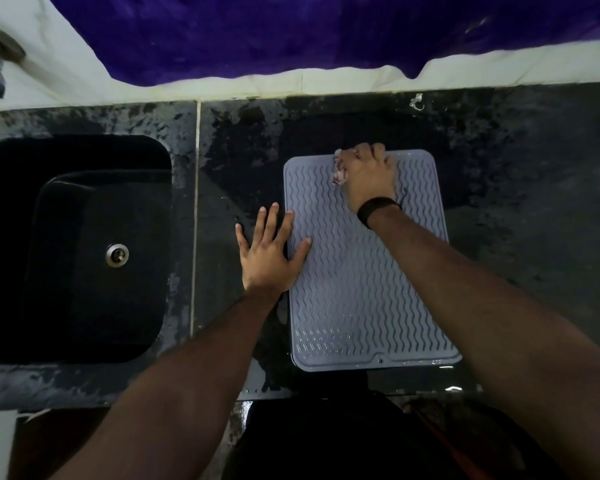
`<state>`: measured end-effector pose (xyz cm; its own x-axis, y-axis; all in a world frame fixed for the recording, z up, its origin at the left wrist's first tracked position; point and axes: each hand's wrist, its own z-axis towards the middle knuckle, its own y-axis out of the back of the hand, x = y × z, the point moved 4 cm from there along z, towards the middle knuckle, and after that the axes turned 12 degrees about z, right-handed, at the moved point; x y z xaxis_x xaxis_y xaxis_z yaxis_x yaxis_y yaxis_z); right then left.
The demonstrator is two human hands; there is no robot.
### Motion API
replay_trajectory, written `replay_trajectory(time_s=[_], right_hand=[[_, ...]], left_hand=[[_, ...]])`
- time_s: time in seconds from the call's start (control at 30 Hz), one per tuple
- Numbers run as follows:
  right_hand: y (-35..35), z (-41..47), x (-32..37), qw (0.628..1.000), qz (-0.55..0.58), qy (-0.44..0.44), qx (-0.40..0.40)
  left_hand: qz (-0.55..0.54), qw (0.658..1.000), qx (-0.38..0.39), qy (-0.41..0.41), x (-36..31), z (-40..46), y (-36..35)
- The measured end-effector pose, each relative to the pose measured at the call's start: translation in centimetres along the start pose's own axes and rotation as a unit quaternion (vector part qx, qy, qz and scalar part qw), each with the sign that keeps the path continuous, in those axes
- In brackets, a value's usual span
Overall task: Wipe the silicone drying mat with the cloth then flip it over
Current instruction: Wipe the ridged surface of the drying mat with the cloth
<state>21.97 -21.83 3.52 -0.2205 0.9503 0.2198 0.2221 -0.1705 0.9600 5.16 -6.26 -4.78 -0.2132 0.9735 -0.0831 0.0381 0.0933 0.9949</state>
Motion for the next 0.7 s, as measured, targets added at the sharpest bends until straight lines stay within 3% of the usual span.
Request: replay_trajectory(time_s=[0.17, 0.27, 0.4, 0.53, 0.7], right_hand=[[-1.5, 0.1, 7.2, 0.993, -0.008, 0.122, -0.001], [-1.5, 0.4, 6.7, 0.988, -0.026, 0.150, 0.001], [-0.2, 0.8, 0.8, 0.990, -0.046, 0.136, 0.014], [1.0, 0.8, -4.3, 0.997, -0.044, 0.056, 0.009], [-0.4, -1.9, -2.6, 0.998, -0.012, 0.064, 0.012]], left_hand=[[0.009, 1.000, 0.008, 0.005, 0.0, 0.1, 0.0], [0.013, 1.000, 0.006, 0.006, 0.0, 0.1, 0.0], [0.007, 1.000, 0.006, 0.004, 0.1, 0.0, -0.1], [0.003, 1.000, 0.009, 0.003, 0.1, 0.1, -0.1], [0.003, 1.000, 0.005, 0.002, 0.1, 0.0, 0.0]])
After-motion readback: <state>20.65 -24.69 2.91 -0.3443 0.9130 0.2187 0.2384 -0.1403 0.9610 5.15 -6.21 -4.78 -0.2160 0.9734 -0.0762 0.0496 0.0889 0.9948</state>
